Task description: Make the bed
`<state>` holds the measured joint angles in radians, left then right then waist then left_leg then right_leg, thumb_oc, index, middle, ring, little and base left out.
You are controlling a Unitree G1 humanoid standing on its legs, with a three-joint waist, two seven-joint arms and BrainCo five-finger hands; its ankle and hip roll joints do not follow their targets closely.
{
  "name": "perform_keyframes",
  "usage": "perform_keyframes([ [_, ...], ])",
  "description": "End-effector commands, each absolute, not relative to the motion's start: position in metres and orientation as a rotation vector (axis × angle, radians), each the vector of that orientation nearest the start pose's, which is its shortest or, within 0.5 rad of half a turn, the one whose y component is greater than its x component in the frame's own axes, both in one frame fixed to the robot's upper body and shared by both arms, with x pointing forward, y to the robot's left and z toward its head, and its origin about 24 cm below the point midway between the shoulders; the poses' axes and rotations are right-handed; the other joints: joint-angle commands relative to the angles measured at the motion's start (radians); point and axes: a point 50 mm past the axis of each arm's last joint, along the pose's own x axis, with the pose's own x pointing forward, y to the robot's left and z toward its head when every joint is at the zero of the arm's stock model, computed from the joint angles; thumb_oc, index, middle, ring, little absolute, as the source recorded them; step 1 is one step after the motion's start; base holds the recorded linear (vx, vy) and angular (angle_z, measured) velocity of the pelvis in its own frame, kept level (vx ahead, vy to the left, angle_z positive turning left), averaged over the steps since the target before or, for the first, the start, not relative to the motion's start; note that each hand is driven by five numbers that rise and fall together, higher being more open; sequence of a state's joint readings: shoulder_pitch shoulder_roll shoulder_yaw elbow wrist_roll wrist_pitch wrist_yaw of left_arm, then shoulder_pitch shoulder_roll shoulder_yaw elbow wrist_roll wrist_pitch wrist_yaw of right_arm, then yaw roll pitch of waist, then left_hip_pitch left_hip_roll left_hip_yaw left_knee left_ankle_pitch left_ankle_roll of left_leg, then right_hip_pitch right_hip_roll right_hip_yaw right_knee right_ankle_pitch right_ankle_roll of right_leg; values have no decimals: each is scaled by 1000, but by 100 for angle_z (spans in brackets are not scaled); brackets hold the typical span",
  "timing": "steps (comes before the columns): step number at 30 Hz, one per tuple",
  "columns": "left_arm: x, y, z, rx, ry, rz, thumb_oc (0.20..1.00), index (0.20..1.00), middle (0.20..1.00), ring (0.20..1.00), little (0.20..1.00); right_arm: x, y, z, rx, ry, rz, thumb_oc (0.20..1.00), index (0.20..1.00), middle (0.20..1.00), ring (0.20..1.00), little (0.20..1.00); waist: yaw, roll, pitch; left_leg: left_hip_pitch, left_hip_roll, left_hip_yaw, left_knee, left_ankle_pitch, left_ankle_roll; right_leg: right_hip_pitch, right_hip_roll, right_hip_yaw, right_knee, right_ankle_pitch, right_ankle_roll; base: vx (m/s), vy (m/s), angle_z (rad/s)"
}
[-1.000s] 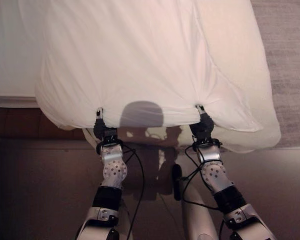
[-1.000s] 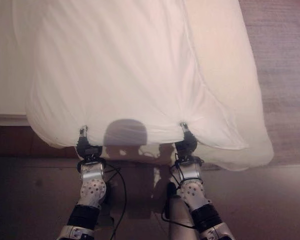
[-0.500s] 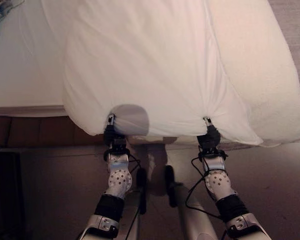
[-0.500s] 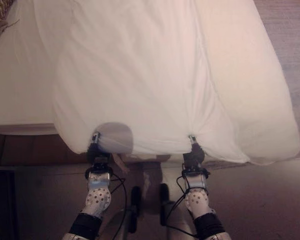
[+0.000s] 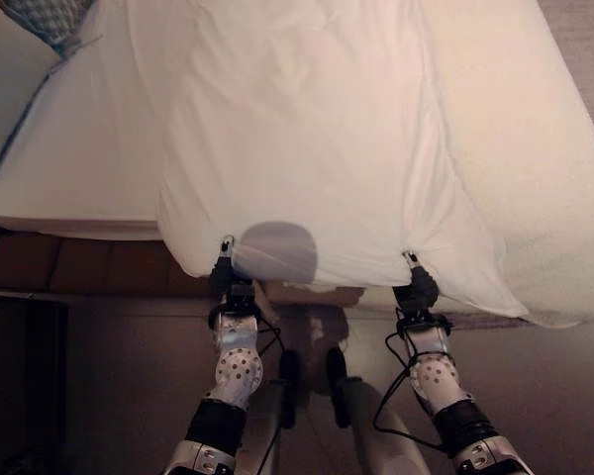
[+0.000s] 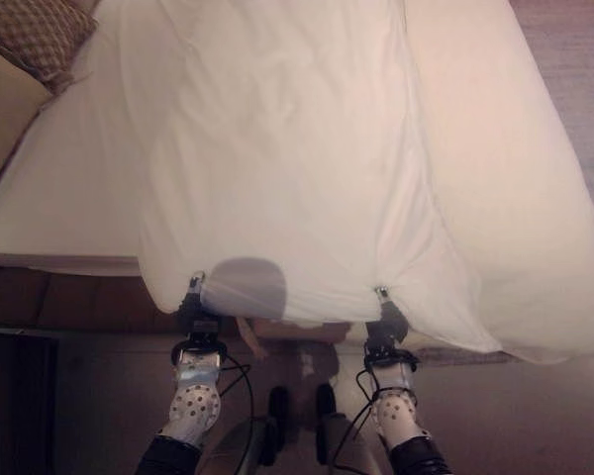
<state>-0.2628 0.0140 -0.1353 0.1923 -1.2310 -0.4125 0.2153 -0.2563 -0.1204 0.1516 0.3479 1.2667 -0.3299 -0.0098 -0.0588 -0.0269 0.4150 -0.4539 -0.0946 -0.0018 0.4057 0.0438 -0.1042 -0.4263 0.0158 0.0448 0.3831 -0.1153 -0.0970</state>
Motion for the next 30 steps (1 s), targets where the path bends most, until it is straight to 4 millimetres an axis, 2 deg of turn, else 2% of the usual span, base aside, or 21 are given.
perform_keyframes([
  [1,271,216,80,-1153,-460,466,200,200,200,200,200,261,-234,24,971,-216,-378,200,200,200,200,200,15,2,-91,21,137,-103,-142,-14,61,29,38,34,-93,58,135,88,122,-11],
  [4,267,228,87,-1129,-505,523,200,200,200,200,200,262,-236,25,983,-229,-409,200,200,200,200,200,39,4,-97,54,259,-206,-331,100,40,-19,38,58,-13,18,141,43,209,-21],
  [5,267,231,85,-1126,-501,546,200,200,200,200,200,261,-238,25,976,-231,-420,200,200,200,200,200,40,8,-102,73,289,-210,-390,122,28,-32,36,59,14,-2,144,18,193,-30],
  [6,267,231,85,-1126,-501,546,200,200,200,200,200,261,-238,25,976,-231,-420,200,200,200,200,200,40,8,-101,74,290,-210,-393,124,28,-32,36,59,15,-2,144,31,372,-20],
  [7,267,237,84,-1116,-513,569,200,200,200,200,200,260,-243,26,978,-248,-449,200,200,200,200,200,47,16,-103,87,327,-233,-454,148,6,-47,23,74,45,-19,161,-2,430,-7],
  [9,269,236,86,-1121,-513,557,200,200,200,200,200,261,-247,29,978,-271,-462,200,200,200,200,200,45,34,-96,100,334,-176,-484,145,-13,-59,-11,75,48,-18,189,-45,571,-7],
  [10,271,234,86,-1120,-508,547,200,200,200,200,200,262,-244,29,992,-273,-470,200,200,200,200,200,46,38,-91,96,328,-172,-467,139,-18,-72,-31,86,38,-1,204,-92,596,-6],
  [11,274,233,86,-1120,-500,545,200,200,200,200,200,265,-242,32,1002,-279,-463,200,200,200,200,200,49,30,-87,75,298,-177,-421,110,-8,-70,-62,108,1,41,230,-90,624,-1],
  [12,277,230,90,-1117,-501,531,200,200,200,200,200,265,-241,32,1003,-282,-462,200,200,200,200,200,46,27,-85,40,266,-153,-369,79,-3,-55,-105,123,-49,73,256,-62,642,-5],
  [14,282,225,89,-1122,-480,517,200,200,200,200,200,262,-243,32,1008,-296,-476,200,200,200,200,200,23,14,-79,-26,183,-91,-160,-20,2,12,-216,133,-173,154,296,31,642,12],
  [16,285,219,82,-1125,-439,492,200,200,200,200,200,260,-244,32,983,-292,-464,200,200,200,200,200,4,20,-86,-63,126,-61,-77,-74,29,32,-301,138,-249,264,301,93,696,45],
  [17,285,218,76,-1120,-413,498,200,200,200,200,200,261,-242,34,980,-296,-456,200,200,200,200,200,-1,25,-85,-66,100,-33,-57,-106,53,36,-374,107,-324,393,306,97,706,33],
  [18,283,219,72,-1117,-399,507,200,200,200,200,200,263,-238,33,961,-276,-449,200,200,200,200,200,12,28,-82,-61,110,1,-38,-120,59,34,-409,11,-372,423,291,66,707,8],
  [19,281,219,63,-1104,-362,520,200,200,200,200,200,265,-235,29,949,-246,-433,200,200,200,200,200,27,32,-82,-48,117,38,-41,-139,65,57,-421,-101,-408,412,291,15,619,-39],
  [20,279,219,63,-1101,-366,522,200,200,200,200,200,267,-232,29,942,-230,-416,200,200,200,200,200,24,31,-79,-40,106,57,-54,-134,72,64,-370,-127,-370,329,264,-41,581,-93],
  [22,282,213,65,-1115,-361,531,200,200,200,200,200,270,-228,28,926,-211,-399,200,200,200,200,200,6,26,-71,-1,70,84,-124,-108,87,16,-242,-90,-284,223,240,-45,487,-103],
  [24,282,208,63,-1115,-329,541,200,200,200,200,200,271,-222,25,922,-189,-386,200,200,200,200,200,5,17,-67,45,45,106,-194,-85,89,-8,-114,-93,-210,154,216,-27,350,-23],
  [25,283,206,62,-1103,-315,539,200,200,200,200,200,271,-219,22,911,-176,-377,200,200,200,200,200,1,13,-67,52,29,114,-219,-73,86,-13,-65,-94,-196,141,208,-26,177,-28],
  [26,283,206,62,-1102,-314,540,200,200,200,200,200,271,-219,22,911,-175,-377,200,200,200,200,200,2,11,-65,58,29,116,-224,-72,86,-12,-65,-92,-192,137,208,-14,123,-42],
  [28,283,198,57,-1088,-275,533,200,200,200,200,200,271,-217,21,896,-168,-355,200,200,200,200,200,0,11,-66,79,6,123,-273,-49,88,4,-7,-65,-205,128,185,-24,100,-20],
  [30,283,193,55,-1091,-254,530,200,200,200,200,200,271,-216,21,883,-163,-341,200,200,200,200,200,-5,26,-70,77,3,117,-288,-36,93,-2,13,-18,-210,130,179,-46,31,3],
])
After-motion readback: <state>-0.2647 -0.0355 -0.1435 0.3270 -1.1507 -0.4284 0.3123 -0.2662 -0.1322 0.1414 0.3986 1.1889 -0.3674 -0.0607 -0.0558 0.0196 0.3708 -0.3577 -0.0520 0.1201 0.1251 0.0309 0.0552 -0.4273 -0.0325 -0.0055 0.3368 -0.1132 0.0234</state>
